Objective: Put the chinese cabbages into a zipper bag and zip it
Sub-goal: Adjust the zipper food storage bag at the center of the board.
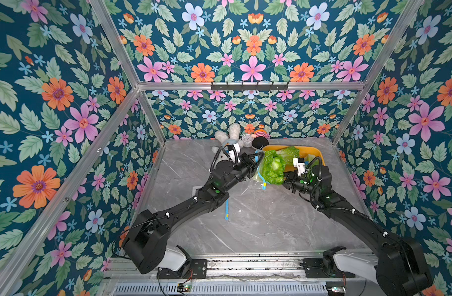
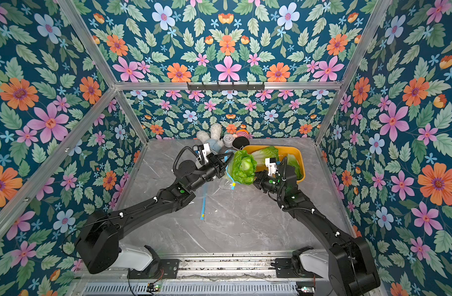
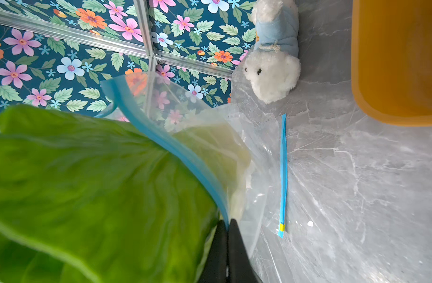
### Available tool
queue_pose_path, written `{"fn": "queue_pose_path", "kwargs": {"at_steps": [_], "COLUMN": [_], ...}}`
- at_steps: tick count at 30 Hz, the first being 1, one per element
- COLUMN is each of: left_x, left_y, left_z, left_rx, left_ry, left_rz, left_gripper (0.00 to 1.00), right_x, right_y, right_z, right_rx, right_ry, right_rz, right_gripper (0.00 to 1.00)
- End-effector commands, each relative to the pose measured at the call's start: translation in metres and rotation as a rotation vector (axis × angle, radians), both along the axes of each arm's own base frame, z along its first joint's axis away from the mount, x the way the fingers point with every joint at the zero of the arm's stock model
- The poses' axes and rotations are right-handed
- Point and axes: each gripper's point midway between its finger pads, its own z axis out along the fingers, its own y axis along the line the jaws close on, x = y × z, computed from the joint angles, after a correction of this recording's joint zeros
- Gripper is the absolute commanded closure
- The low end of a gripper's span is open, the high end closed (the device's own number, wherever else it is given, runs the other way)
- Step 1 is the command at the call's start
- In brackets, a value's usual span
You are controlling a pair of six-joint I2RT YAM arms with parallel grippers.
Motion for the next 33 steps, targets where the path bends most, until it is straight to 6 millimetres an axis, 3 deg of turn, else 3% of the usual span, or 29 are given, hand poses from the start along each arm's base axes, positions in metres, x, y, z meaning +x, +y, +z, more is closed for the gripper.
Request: {"fn": "queue_pose_path", "kwargs": {"at_steps": [1,5,10,14,23,26,30,33], "left_x": [-0.004,-0.005,0.002,0.009,0.021,0.024,0.027,0.032], "left_y": [0.003,0.004,0.01,0.021,0.016,0.024,0.044,0.059], "left_z": [0.015,0.003,-0.012,-0.008,0.009,0.019,0.031,0.028], "left_rx": [-0.051,0.026,0.21,0.328,0.627,0.711,0.835,0.923], "left_ry": [-0.033,-0.046,-0.087,-0.141,-0.272,-0.311,-0.351,-0.346], "left_rz": [-0.003,-0.01,0.007,0.042,0.032,0.066,0.133,0.168], "left_gripper": [1.0,1.0,1.0,1.0,1.0,1.0,1.0,1.0], "right_x": [-0.002,-0.011,-0.028,-0.038,-0.038,-0.034,-0.021,-0.016], "right_y": [-0.004,-0.015,-0.033,-0.035,-0.005,0.006,0.015,0.033], "right_z": [0.012,0.023,0.052,0.079,0.113,0.118,0.107,0.107], "right_rx": [-0.021,-0.098,-0.204,-0.235,-0.227,-0.181,-0.178,-0.167], "right_ry": [-0.042,-0.036,-0.051,-0.088,-0.166,-0.183,-0.158,-0.177], "right_rz": [-0.022,-0.055,-0.097,-0.083,0.046,0.089,0.097,0.131], "right_gripper": [1.0,1.0,1.0,1.0,1.0,1.0,1.0,1.0]}}
